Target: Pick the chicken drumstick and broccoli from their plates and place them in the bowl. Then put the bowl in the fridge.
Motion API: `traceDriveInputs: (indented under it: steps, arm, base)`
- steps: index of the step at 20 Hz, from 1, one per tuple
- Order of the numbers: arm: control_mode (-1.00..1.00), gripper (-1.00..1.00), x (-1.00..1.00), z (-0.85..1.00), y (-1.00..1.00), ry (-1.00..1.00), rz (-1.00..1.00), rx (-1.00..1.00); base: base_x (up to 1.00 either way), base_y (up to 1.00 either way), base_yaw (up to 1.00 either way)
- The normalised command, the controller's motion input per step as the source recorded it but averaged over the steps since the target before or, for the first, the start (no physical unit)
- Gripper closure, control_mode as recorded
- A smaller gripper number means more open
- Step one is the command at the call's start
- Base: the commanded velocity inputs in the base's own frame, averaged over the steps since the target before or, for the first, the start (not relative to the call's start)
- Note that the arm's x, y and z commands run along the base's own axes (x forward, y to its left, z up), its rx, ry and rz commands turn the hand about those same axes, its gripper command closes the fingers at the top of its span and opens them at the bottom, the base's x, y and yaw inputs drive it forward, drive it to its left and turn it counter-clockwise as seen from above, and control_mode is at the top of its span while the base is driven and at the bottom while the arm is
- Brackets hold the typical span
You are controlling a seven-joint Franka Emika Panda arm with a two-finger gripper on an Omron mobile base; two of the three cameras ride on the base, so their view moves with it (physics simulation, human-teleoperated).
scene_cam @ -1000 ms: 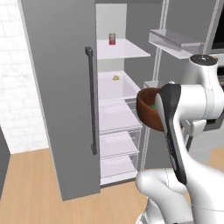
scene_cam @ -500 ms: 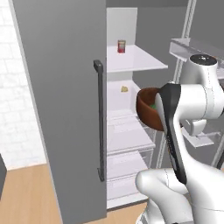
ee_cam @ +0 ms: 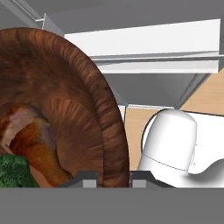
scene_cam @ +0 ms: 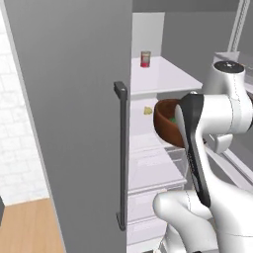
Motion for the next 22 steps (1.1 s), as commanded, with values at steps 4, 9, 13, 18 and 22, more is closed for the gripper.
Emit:
traceDriveInputs:
  steps: [4,9,13,18,22]
  arm:
    - [1.00,1.00,0.00,0.00,0.00,0.00,0.00,0.00]
    - [1.00,1.00,0.00,0.00,0.00,0.00,0.00,0.00]
    - [1.00,1.00,0.00,0.00,0.00,0.00,0.00,0.00]
    - [1.00,1.00,0.00,0.00,0.00,0.00,0.00,0.00]
    - [1.00,1.00,0.00,0.00,0.00,0.00,0.00,0.00]
  base:
    - [0.30,-0.10,0.00]
    - [0.46,-0.06,0.00]
    - [0.47,-0.01,0.00]
    - [0.30,-0.14,0.00]
    - [0.15,-0.35,0.00]
